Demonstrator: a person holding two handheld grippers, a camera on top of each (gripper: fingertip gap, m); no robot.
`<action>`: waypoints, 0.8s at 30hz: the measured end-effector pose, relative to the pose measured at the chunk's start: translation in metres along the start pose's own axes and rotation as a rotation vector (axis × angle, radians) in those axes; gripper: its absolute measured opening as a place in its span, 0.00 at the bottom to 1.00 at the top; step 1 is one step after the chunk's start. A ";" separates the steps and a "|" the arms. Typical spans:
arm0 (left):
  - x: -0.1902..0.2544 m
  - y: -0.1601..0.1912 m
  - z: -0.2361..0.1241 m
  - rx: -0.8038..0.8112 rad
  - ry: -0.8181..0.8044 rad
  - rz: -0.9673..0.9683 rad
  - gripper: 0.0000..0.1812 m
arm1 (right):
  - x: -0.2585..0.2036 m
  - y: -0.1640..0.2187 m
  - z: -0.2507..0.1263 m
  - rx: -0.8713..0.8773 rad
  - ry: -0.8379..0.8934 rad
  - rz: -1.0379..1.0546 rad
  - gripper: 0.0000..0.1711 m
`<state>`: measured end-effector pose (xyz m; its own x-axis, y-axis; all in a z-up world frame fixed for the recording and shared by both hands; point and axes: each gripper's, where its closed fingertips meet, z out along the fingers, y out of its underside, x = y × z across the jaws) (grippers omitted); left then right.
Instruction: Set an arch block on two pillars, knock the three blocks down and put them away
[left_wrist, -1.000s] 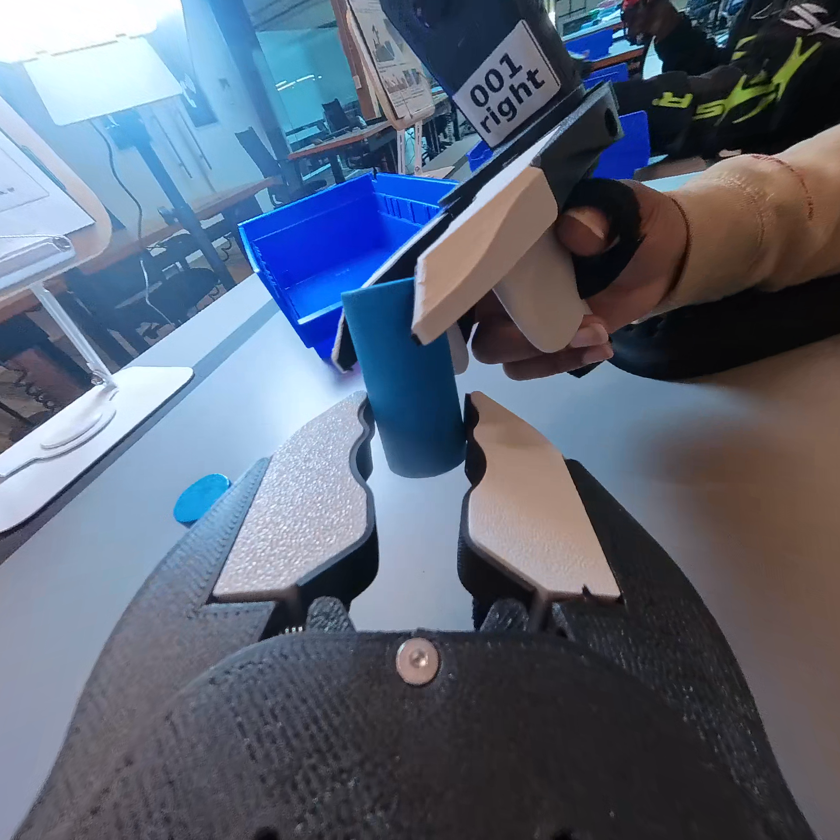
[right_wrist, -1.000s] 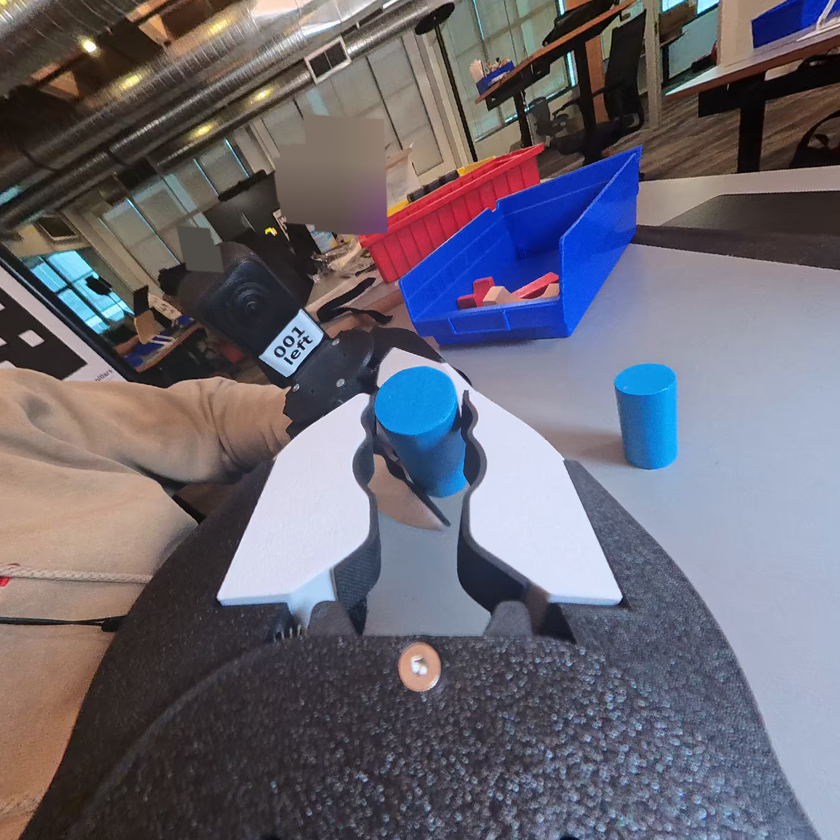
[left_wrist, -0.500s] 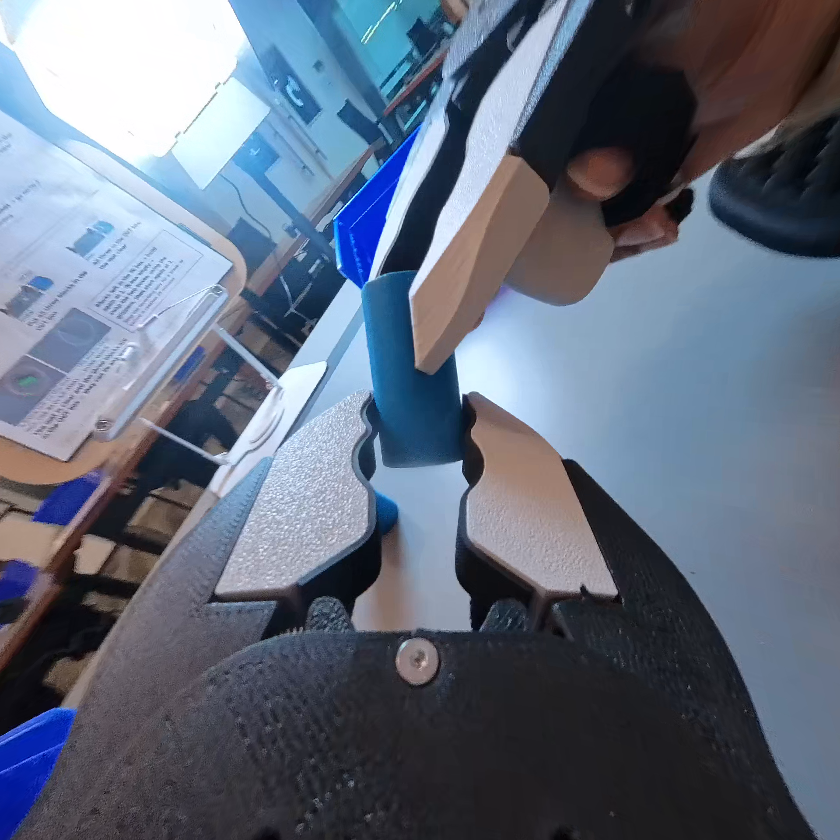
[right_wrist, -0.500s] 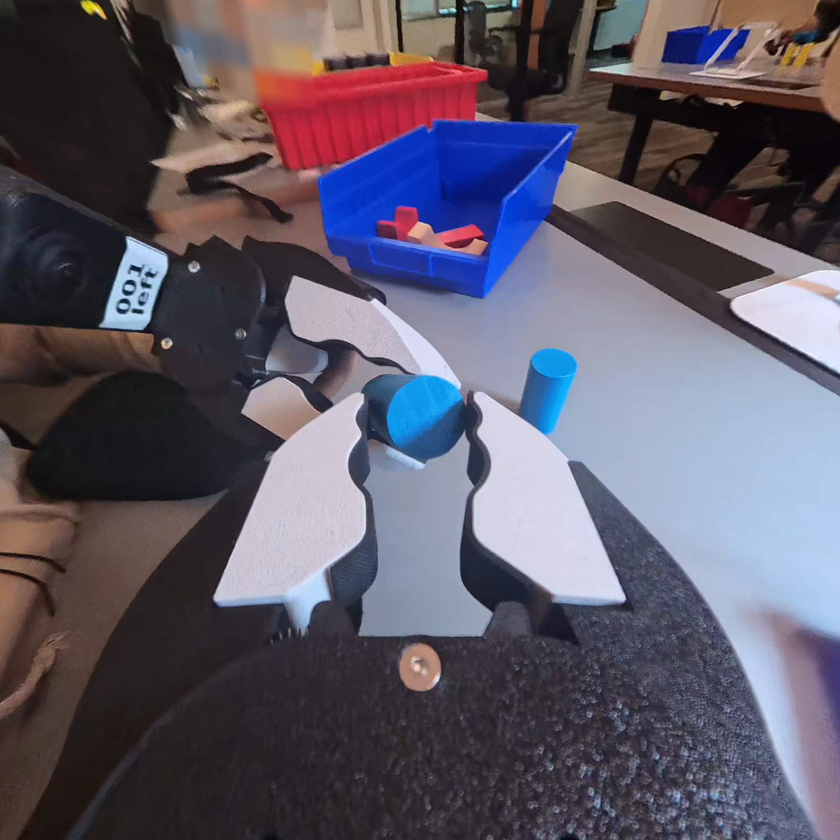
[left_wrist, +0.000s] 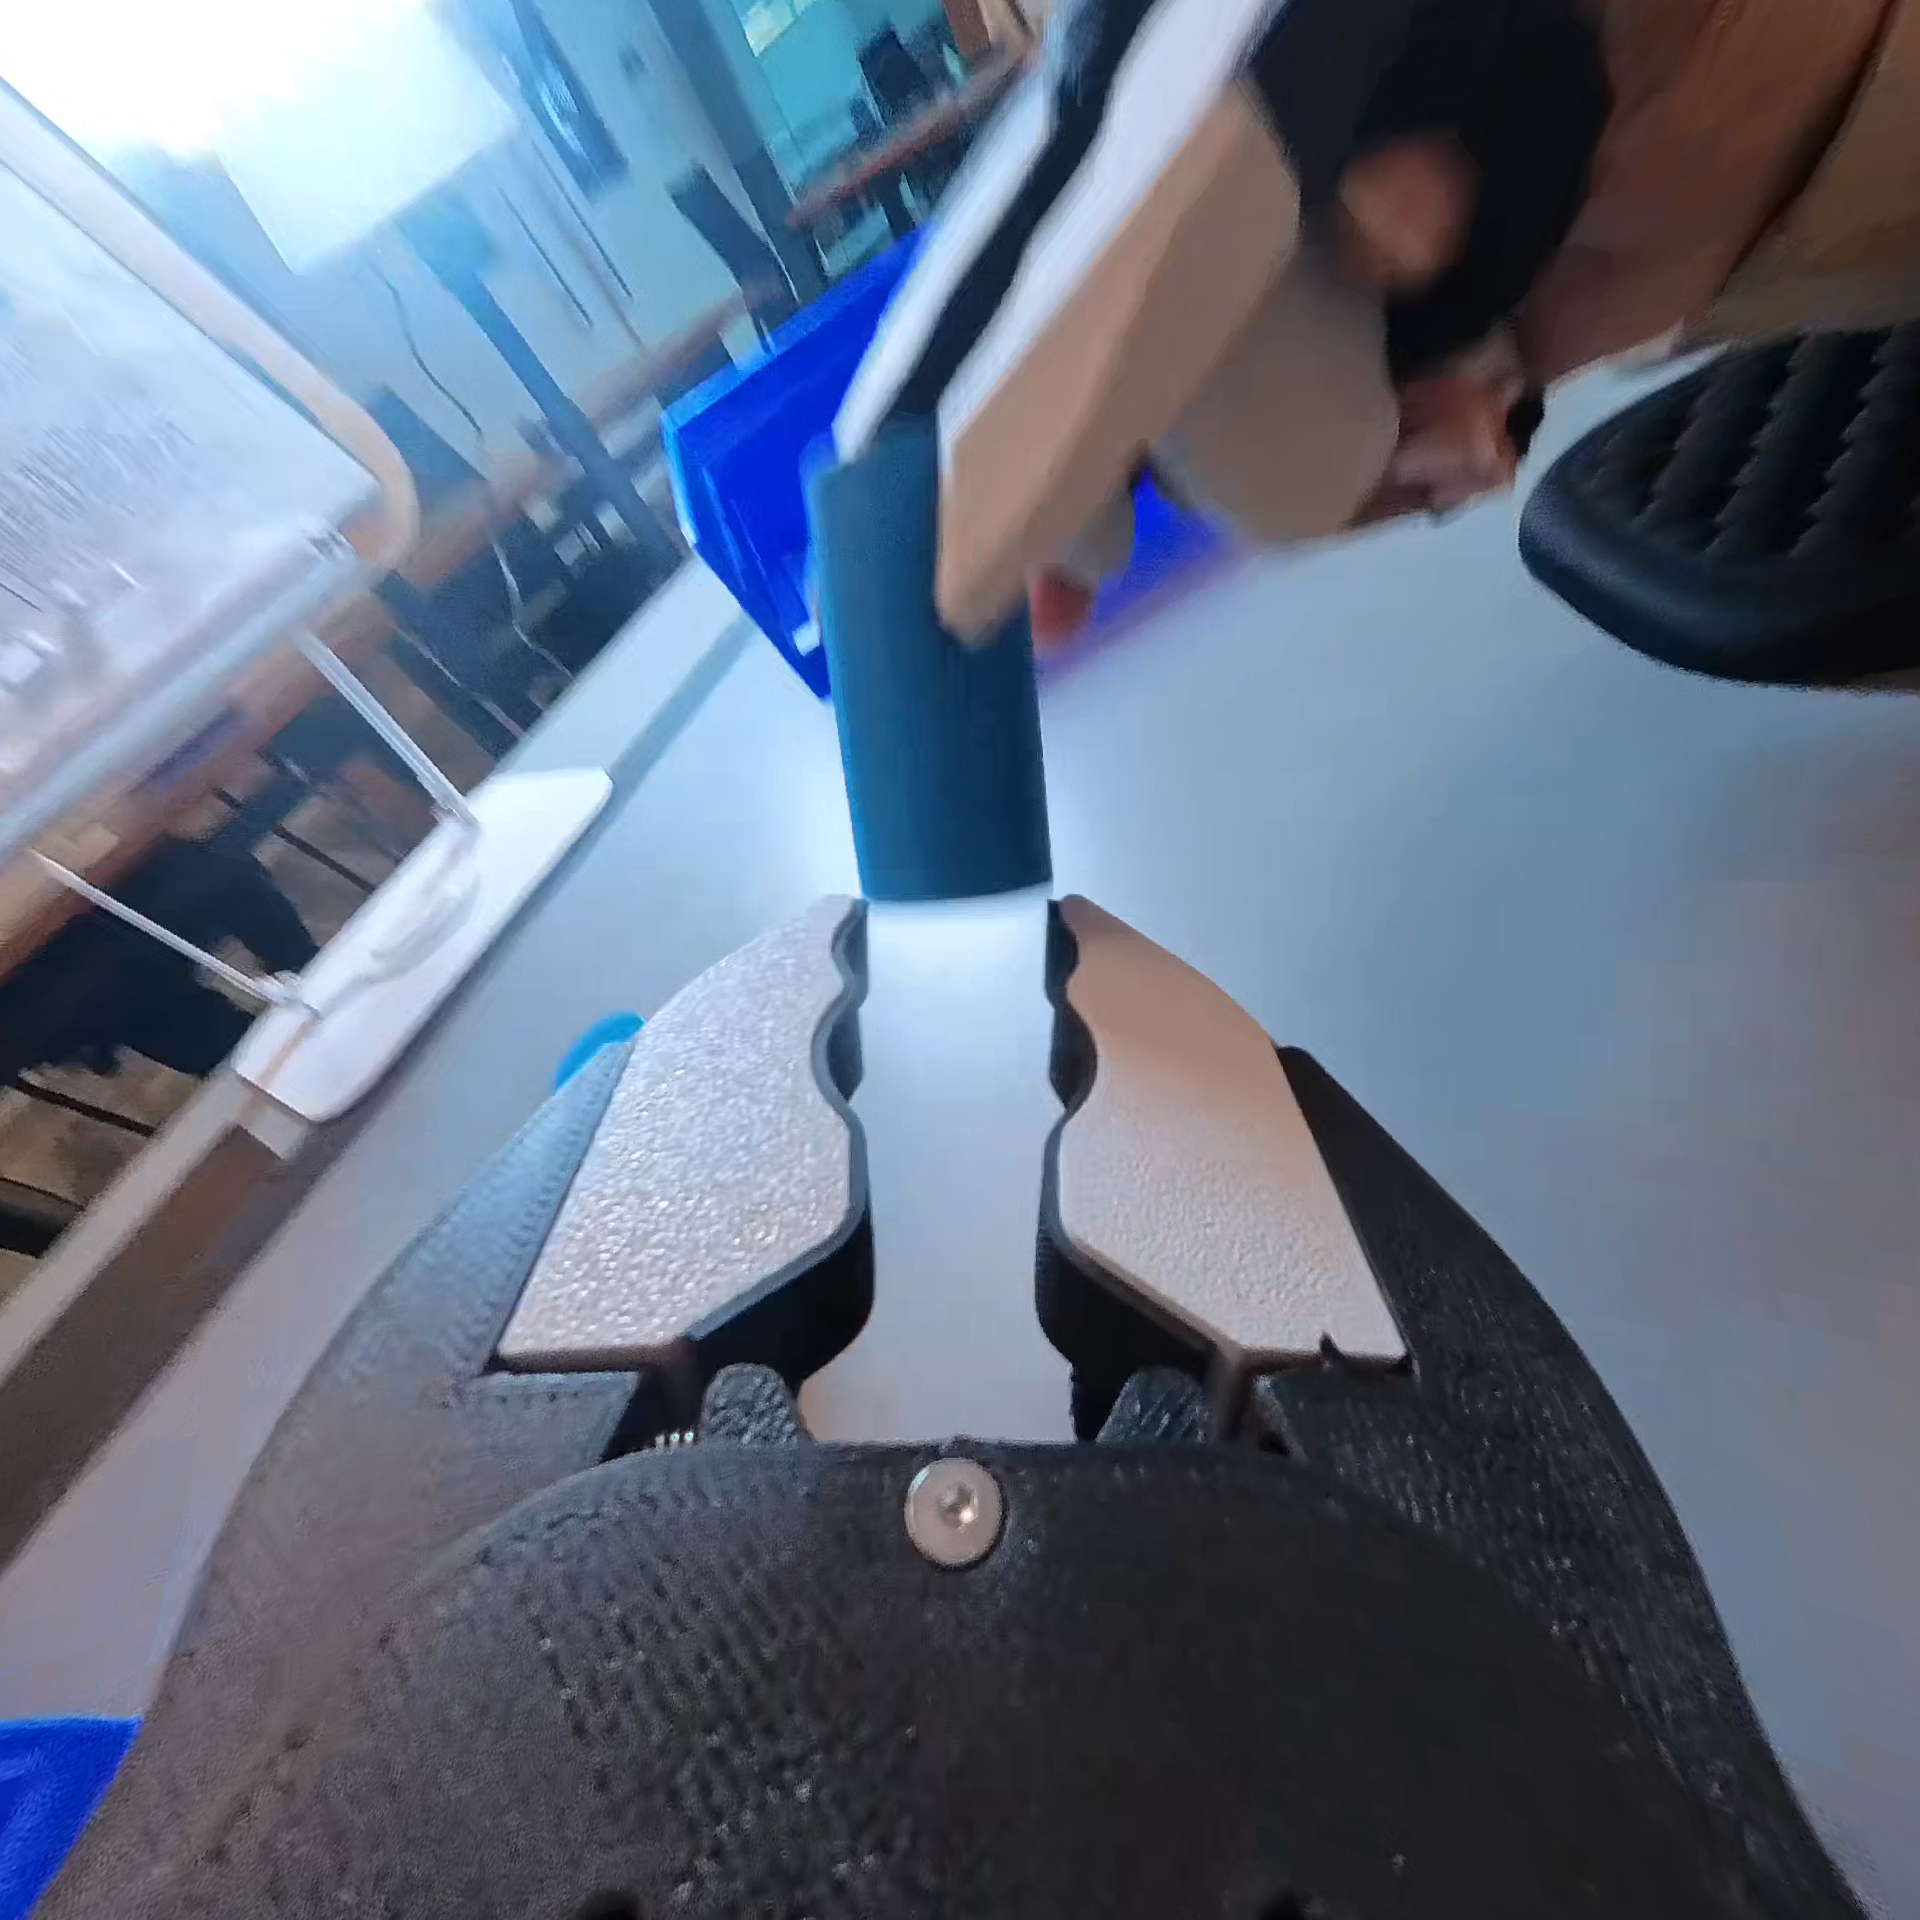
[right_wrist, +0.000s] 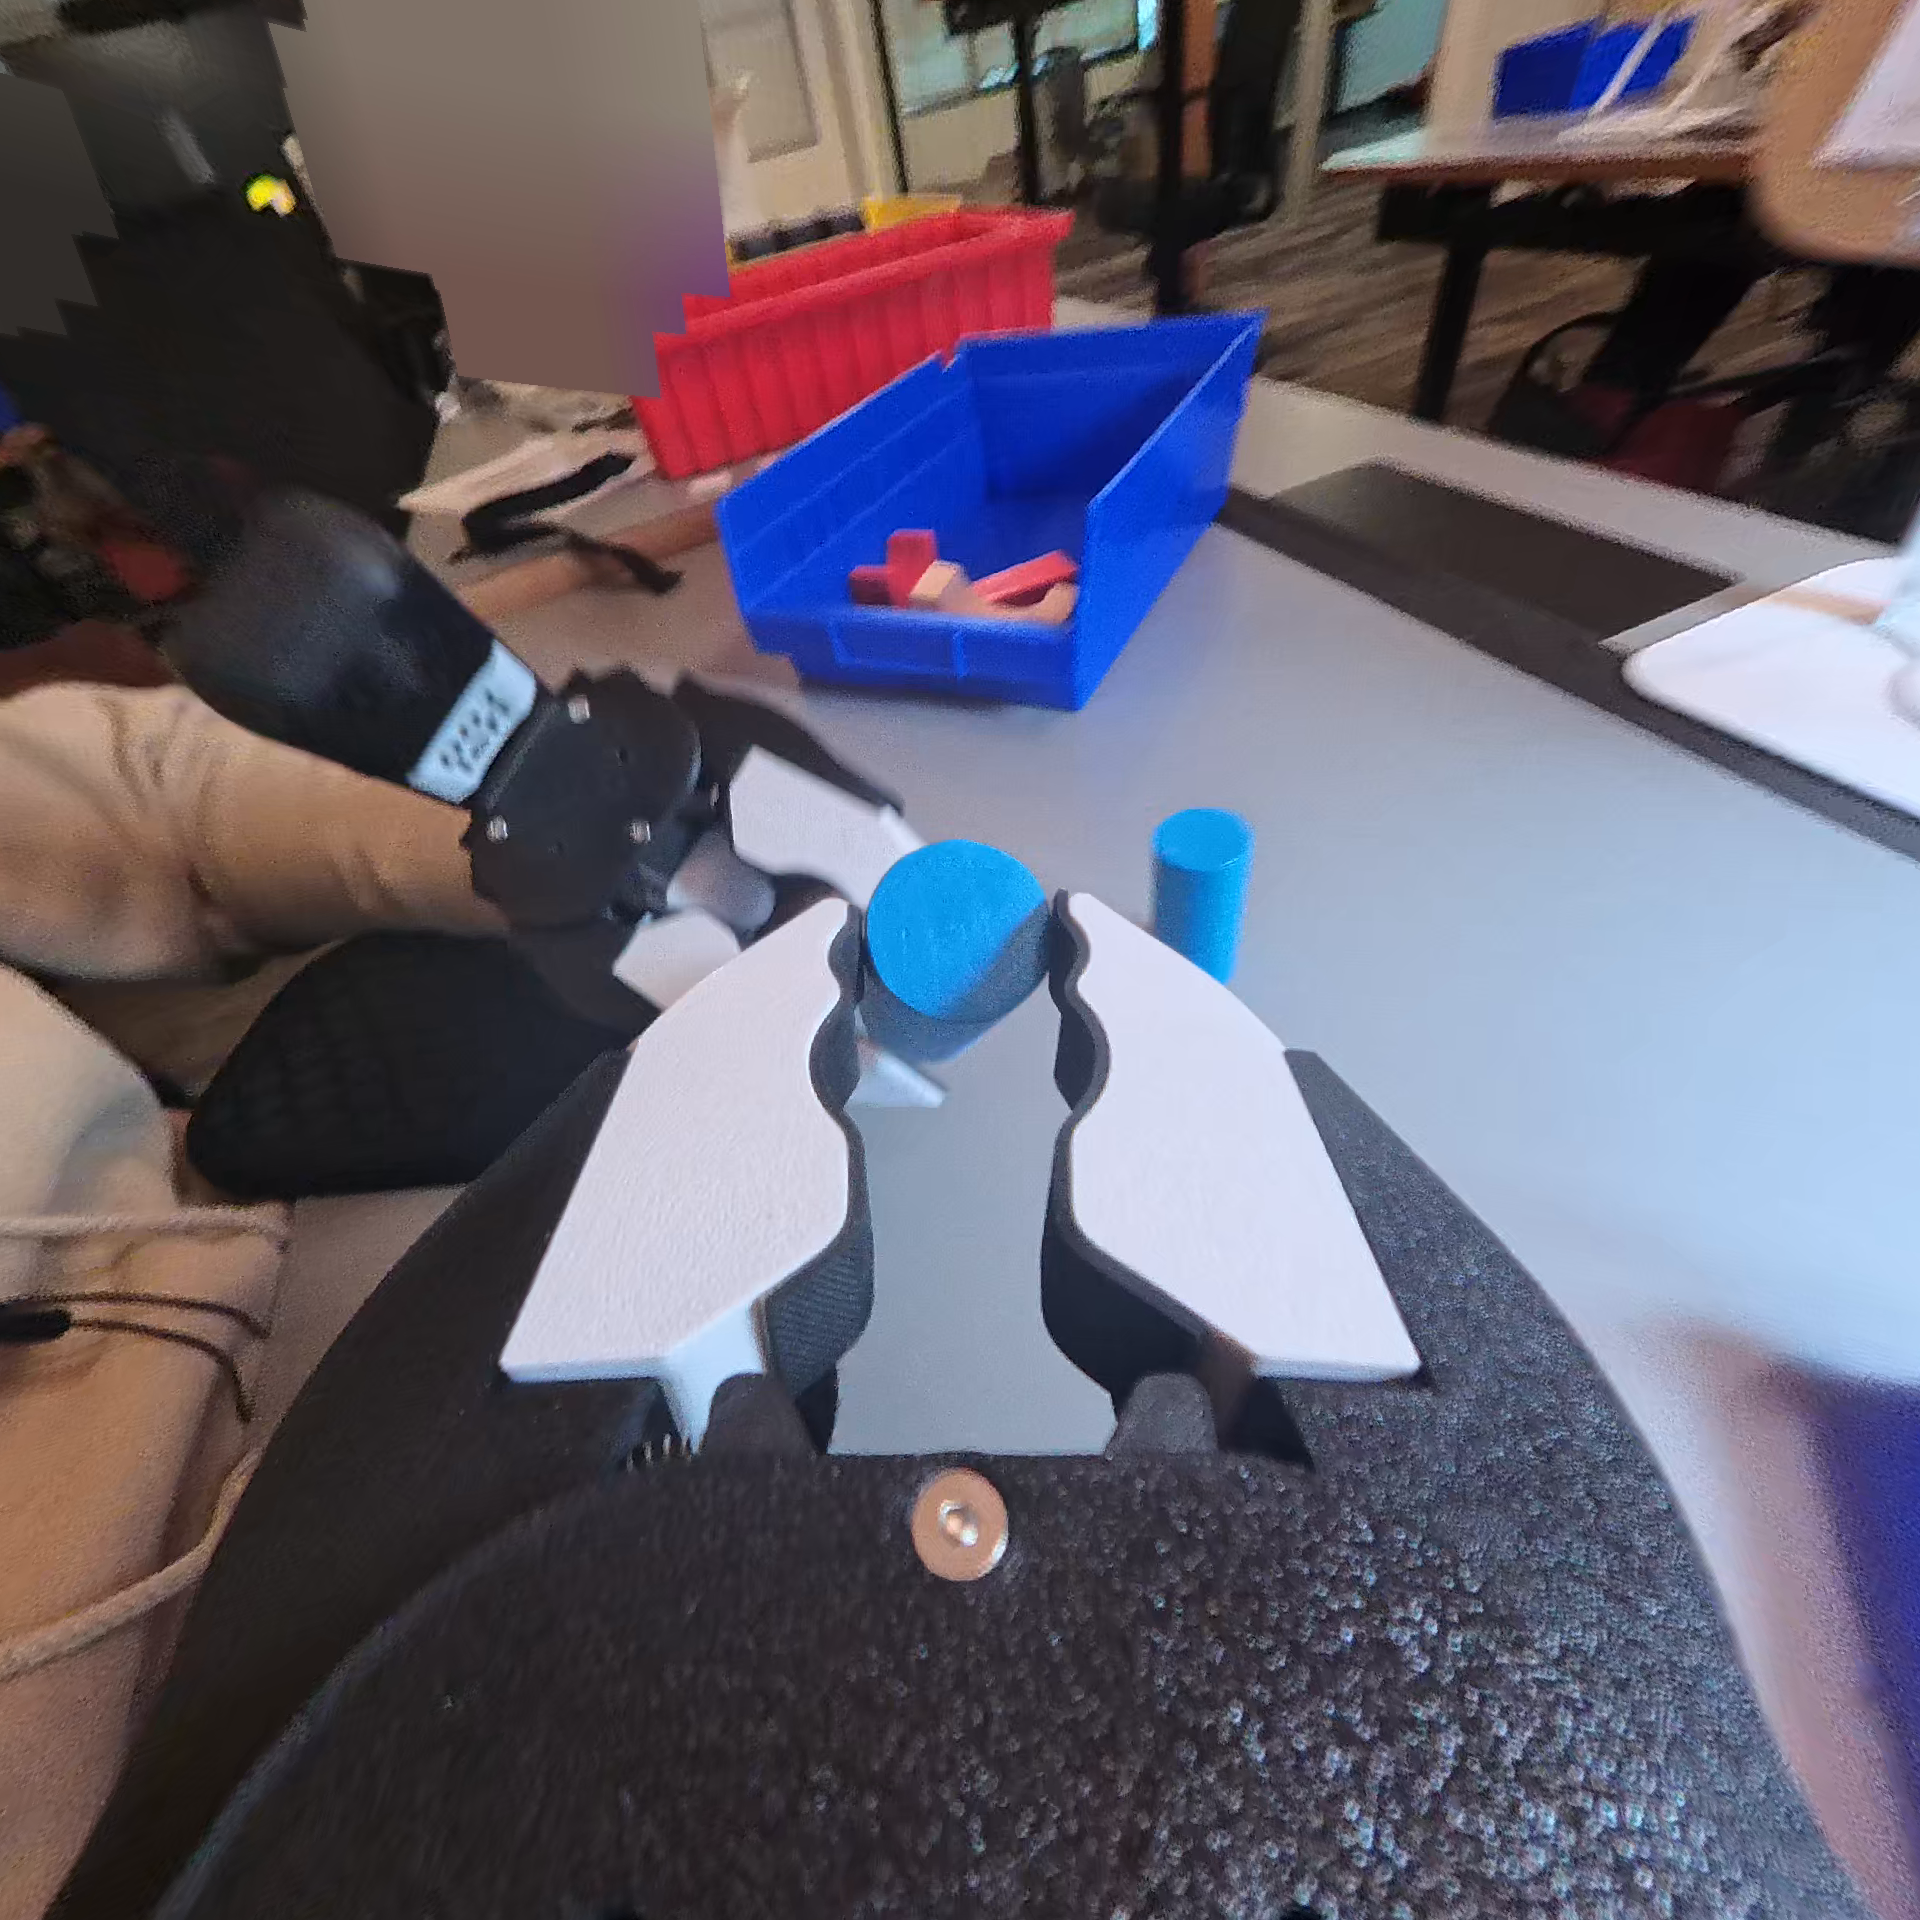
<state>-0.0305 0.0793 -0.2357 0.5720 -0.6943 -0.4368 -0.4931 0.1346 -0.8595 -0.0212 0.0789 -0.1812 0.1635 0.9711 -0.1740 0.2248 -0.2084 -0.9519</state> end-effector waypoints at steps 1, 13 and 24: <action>0.003 0.013 0.003 -0.059 0.036 -0.031 0.16 | 0.009 -0.009 -0.008 0.030 0.035 0.002 0.20; 0.022 0.023 0.004 -0.071 0.147 -0.064 0.15 | 0.114 -0.041 -0.021 -0.299 0.361 -0.213 0.20; 0.053 0.024 0.000 -0.073 0.285 0.037 0.14 | 0.132 0.017 0.012 -0.348 0.304 -0.117 0.20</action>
<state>-0.0121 0.0459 -0.2794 0.3506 -0.8618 -0.3666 -0.5618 0.1196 -0.8186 -0.0075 0.2045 -0.2231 0.3802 0.9229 0.0606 0.5583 -0.1768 -0.8106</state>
